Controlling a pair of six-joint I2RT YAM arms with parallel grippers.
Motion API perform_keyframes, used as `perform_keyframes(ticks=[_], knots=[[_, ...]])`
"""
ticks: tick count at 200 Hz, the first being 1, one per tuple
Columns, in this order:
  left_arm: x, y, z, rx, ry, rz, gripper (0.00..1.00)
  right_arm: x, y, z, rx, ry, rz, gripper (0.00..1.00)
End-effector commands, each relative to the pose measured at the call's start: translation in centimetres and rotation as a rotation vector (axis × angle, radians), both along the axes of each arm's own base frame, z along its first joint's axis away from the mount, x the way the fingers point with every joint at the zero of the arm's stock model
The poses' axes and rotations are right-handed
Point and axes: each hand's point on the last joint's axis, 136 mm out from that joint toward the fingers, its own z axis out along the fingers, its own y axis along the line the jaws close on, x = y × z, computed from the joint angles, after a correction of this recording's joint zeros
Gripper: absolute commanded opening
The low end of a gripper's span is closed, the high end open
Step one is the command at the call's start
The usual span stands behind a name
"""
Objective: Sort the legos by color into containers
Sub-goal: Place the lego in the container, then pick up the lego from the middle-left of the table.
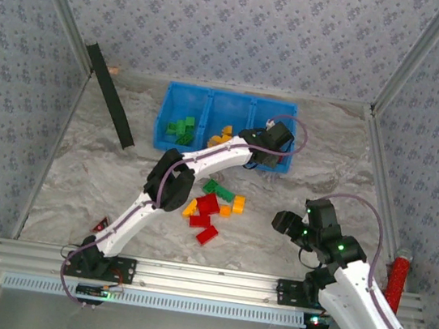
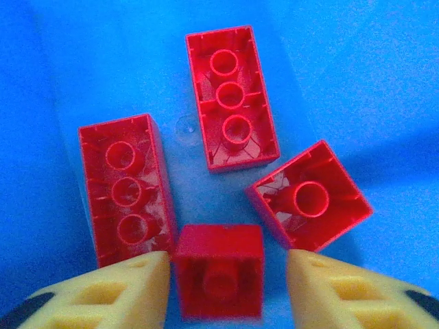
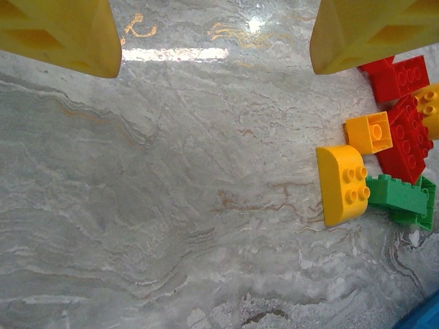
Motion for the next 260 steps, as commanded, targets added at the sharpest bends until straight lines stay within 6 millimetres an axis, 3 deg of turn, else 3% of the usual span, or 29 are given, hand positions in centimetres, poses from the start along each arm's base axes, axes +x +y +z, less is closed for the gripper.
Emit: perform_keyframes(ticks=[1,43,72,98,121,158,178,214,233,260], knots=[[0.0,0.6,2.8,-0.009,-0.021,-0.013,0.56,0.1,0.1,0.7,-0.009,-0.02,0.017,0.74],[0.1,0.3,8.5,-0.1,-0.108,-0.038,0.59,0.2,0.5,0.4,0.004,-0.022,0.02,0.73],[-0.3,0.8,11.1,-0.132,-0.146,-0.043,0.35,0.3,0.7,0.5,0.002,-0.024,0.028,0.72],[-1.2,1.8,12.4,-0.123,-0.157,-0.066,0.34,0.3,1.0,0.4,0.0,-0.018,0.037,0.71],[-2.8,4.3,14.0,-0.104,-0.173,-0.078,0.36,0.4,1.5,0.5,-0.003,-0.021,0.056,0.71],[-7.8,11.2,13.3,-0.008,-0.125,-0.105,0.42,1.4,2.8,1.6,-0.015,-0.06,0.099,0.7],[-10.9,15.6,11.8,0.037,-0.075,-0.091,0.43,2.2,3.9,2.0,-0.016,-0.067,0.136,0.7],[-16.6,22.4,7.0,0.084,0.057,-0.04,0.5,2.9,6.9,2.6,-0.066,-0.065,0.244,0.69],[-18.3,24.3,5.0,0.084,0.094,-0.018,0.55,2.9,8.9,2.6,-0.086,-0.051,0.307,0.69],[-19.7,24.4,2.7,0.061,0.145,-0.036,0.62,2.5,11.6,2.4,-0.102,-0.019,0.369,0.69]])
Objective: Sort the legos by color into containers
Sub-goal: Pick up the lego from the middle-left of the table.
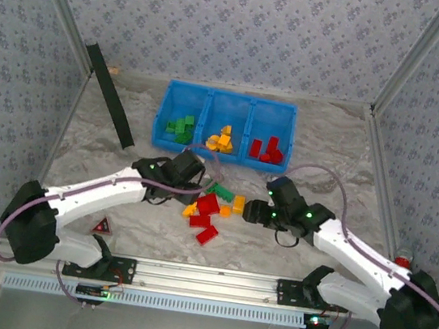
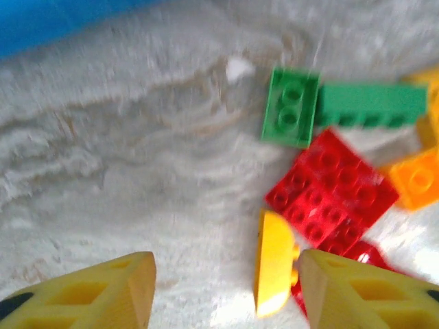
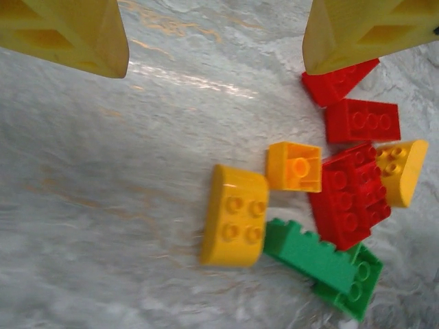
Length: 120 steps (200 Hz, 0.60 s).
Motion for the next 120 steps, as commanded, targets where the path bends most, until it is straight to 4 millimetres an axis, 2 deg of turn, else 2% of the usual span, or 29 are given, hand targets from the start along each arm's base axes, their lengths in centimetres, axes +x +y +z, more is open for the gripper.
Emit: perform_keyframes(ticks=[1,25,47,83,120], knots=[[-0.8,-0.3,-1.0,-0.053,0.042,0.011,0.62,0.5,2.1,0.9,-0.01,-0.025,0.042,0.69],[-1.2,-0.5,-2.7,-0.052,0.076,0.002,0.67,-0.2,4.3,0.8,-0.027,-0.006,0.086,0.69],[-1.6,-1.1,-3.7,-0.068,0.107,-0.014,0.69,-0.9,5.5,0.7,-0.034,0.007,0.105,0.69],[-2.0,-2.1,-4.8,-0.092,0.145,-0.047,0.68,-1.9,6.3,0.3,-0.036,0.033,0.104,0.69],[-2.0,-2.0,-6.4,-0.072,0.165,-0.04,0.65,-2.6,6.1,0.2,-0.042,0.047,0.088,0.69]])
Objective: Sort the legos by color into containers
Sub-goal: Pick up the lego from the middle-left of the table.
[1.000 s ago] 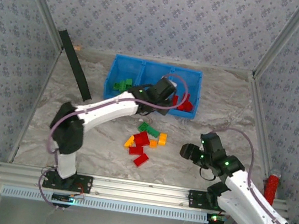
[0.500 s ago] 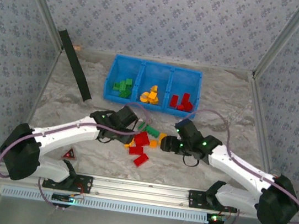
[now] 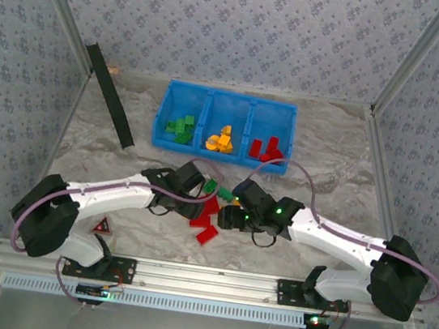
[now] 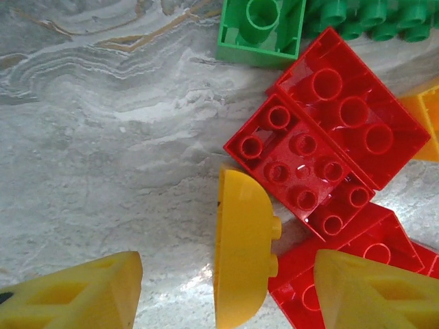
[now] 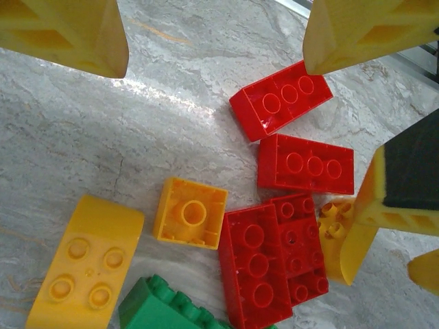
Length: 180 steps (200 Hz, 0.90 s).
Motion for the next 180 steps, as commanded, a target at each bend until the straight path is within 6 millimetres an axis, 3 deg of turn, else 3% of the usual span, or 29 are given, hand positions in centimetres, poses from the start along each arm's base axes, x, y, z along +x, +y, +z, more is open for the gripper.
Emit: perform_keyframes(ticks=[1,24,65,86,115,138,180], knots=[[0.1,-0.4,-0.8,-0.014,0.015,-0.001,0.65,0.1,-0.2,0.5,-0.006,0.0,-0.047,0.69],[0.2,-0.3,-1.8,0.009,0.032,0.011,0.62,-0.2,-0.2,0.5,-0.004,0.009,-0.049,0.69],[0.5,-0.3,-3.5,0.027,0.064,0.03,0.48,-0.6,-0.3,0.4,-0.014,0.018,-0.057,0.69],[0.5,-0.1,-3.9,0.034,0.072,0.036,0.36,-1.0,-0.2,0.3,-0.013,0.029,-0.058,0.69],[0.4,0.4,-3.7,0.035,0.083,0.049,0.27,-2.3,0.0,0.0,-0.017,0.059,-0.055,0.69],[1.3,0.8,-1.8,0.022,0.047,0.072,0.23,-3.6,0.5,-0.4,-0.016,0.082,-0.031,0.69],[6.3,-0.1,6.0,-0.093,-0.131,0.112,0.21,-5.4,1.7,-0.8,-0.048,0.028,0.088,0.72]])
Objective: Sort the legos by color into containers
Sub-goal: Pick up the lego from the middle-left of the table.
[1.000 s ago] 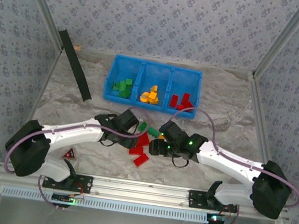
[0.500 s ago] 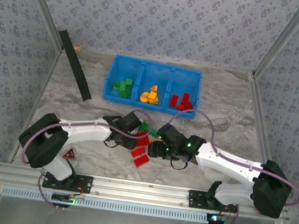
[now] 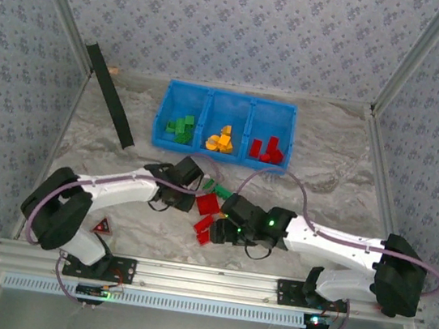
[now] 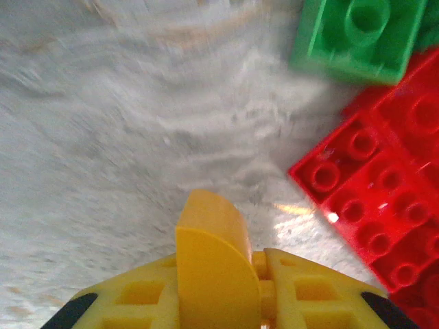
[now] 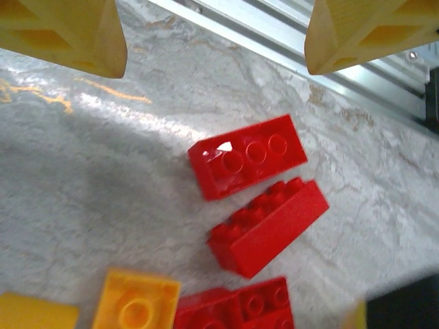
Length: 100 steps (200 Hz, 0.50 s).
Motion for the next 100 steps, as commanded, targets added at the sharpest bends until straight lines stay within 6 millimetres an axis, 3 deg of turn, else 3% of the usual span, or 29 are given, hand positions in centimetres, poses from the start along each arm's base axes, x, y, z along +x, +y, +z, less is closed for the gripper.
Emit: perform_keyframes(ticks=[1,28,54,70,100], knots=[[3.9,-1.5,6.7,-0.101,-0.16,0.012,0.21,-0.7,0.0,-0.4,-0.041,-0.04,0.045,0.72],[7.5,-3.6,11.2,-0.18,-0.27,-0.006,0.2,-0.8,0.2,-0.3,-0.103,-0.15,0.168,0.79],[10.8,-6.0,13.8,-0.202,-0.349,-0.045,0.2,-0.1,-0.1,0.1,-0.216,-0.272,0.286,0.91],[12.9,-7.5,14.4,-0.208,-0.367,-0.063,0.19,0.2,0.3,0.3,-0.246,-0.331,0.354,1.0],[16.9,-9.5,13.1,-0.176,-0.356,-0.062,0.19,0.5,1.3,0.2,-0.267,-0.395,0.428,1.0]])
